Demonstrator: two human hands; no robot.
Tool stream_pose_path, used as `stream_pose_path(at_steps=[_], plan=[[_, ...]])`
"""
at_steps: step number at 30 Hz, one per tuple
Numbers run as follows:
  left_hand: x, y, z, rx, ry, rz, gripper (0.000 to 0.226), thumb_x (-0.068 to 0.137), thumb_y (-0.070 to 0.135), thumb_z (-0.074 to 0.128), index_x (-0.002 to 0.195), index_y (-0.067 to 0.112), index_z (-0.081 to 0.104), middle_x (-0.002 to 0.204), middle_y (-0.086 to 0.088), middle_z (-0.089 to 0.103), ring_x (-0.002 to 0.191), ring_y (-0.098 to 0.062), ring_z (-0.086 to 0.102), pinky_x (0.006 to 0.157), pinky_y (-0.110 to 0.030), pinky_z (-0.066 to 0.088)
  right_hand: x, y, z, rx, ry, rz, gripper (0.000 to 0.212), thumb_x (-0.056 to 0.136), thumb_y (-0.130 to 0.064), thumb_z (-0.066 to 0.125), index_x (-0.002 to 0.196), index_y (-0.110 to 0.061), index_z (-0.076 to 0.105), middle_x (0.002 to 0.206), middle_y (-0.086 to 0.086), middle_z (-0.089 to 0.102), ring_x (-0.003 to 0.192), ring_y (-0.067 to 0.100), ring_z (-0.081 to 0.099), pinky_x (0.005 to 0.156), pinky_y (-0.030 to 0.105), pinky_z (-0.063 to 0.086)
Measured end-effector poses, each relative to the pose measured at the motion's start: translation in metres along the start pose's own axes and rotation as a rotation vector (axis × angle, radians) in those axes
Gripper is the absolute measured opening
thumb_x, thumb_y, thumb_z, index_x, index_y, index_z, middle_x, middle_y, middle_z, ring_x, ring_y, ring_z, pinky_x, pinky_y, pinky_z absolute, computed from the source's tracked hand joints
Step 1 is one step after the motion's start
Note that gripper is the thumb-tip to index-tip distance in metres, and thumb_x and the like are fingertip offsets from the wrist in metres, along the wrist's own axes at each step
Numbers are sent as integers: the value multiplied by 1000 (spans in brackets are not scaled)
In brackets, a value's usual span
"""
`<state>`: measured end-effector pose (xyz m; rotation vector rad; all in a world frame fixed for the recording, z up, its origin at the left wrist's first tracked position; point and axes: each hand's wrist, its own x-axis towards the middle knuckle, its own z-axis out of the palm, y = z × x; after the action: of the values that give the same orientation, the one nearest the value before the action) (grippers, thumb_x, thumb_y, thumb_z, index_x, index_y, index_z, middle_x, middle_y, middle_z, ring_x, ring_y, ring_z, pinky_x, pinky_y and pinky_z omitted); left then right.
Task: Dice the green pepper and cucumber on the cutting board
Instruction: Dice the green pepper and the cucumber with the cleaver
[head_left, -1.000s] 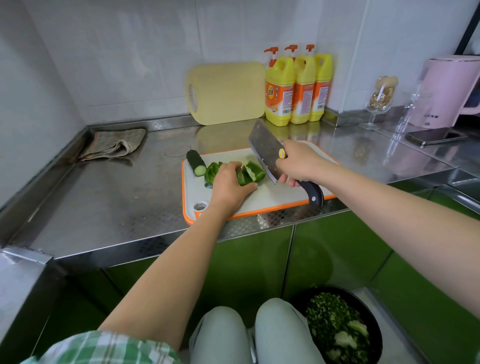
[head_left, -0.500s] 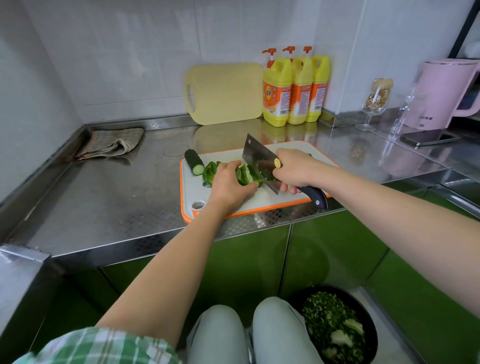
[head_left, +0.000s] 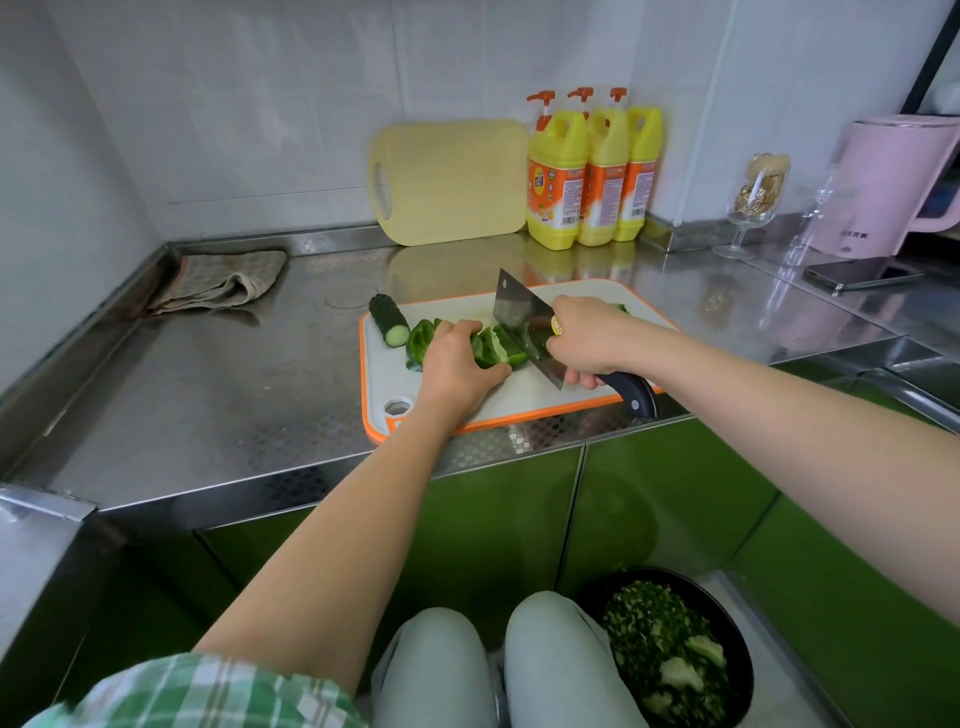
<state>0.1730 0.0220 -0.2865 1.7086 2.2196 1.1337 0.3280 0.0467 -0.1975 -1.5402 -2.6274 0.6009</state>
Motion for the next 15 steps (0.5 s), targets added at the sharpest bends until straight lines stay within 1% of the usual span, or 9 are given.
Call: stream_pose_path(at_steps=[4, 7, 9, 11, 13, 15], plan=[[1, 0, 0, 3, -2, 2, 69, 76, 30, 79, 136, 8, 51, 126, -12, 51, 114, -26, 51, 95, -28, 37, -4, 1, -3, -32, -40, -7, 20, 92, 2, 34, 103, 5, 50, 71, 16, 66, 47, 17, 55, 32, 12, 33], [2, 0, 0, 5, -8, 6, 69, 77, 30, 79, 136, 9, 50, 126, -12, 51, 114, -26, 51, 96, -28, 37, -3, 3, -3, -24, -49, -13, 18, 93, 1, 33, 100, 5, 50, 64, 13, 62, 47, 17, 54, 30, 10, 30], [2, 0, 0, -1, -13, 6, 69, 77, 30, 79, 136, 9, 50, 126, -12, 51, 114, -26, 51, 95, -27, 36, 0, 5, -2, -16, -58, -5, 19, 93, 1, 34, 100, 6, 51, 62, 13, 61, 46, 17, 53, 31, 11, 30], [3, -1, 0, -5, -14, 3, 70, 77, 30, 79, 136, 9, 50, 127, -12, 52, 114, -26, 51, 95, -26, 35, 3, 5, 0, -20, -71, 7, 21, 92, 2, 35, 102, 7, 52, 66, 15, 64, 48, 20, 54, 35, 14, 35], [3, -1, 0, -9, -15, -2, 70, 76, 30, 79, 136, 9, 50, 127, -11, 52, 114, -26, 51, 95, -26, 36, 7, 4, 1, -37, -81, 16, 23, 88, 4, 39, 102, 10, 56, 72, 19, 67, 56, 26, 57, 43, 21, 39], [4, -2, 0, -16, -14, -7, 70, 76, 30, 79, 136, 10, 51, 126, -11, 52, 114, -25, 51, 94, -26, 36, 11, 3, 1, -67, -88, 24, 23, 86, 5, 44, 101, 13, 60, 70, 19, 67, 64, 30, 59, 48, 25, 41]])
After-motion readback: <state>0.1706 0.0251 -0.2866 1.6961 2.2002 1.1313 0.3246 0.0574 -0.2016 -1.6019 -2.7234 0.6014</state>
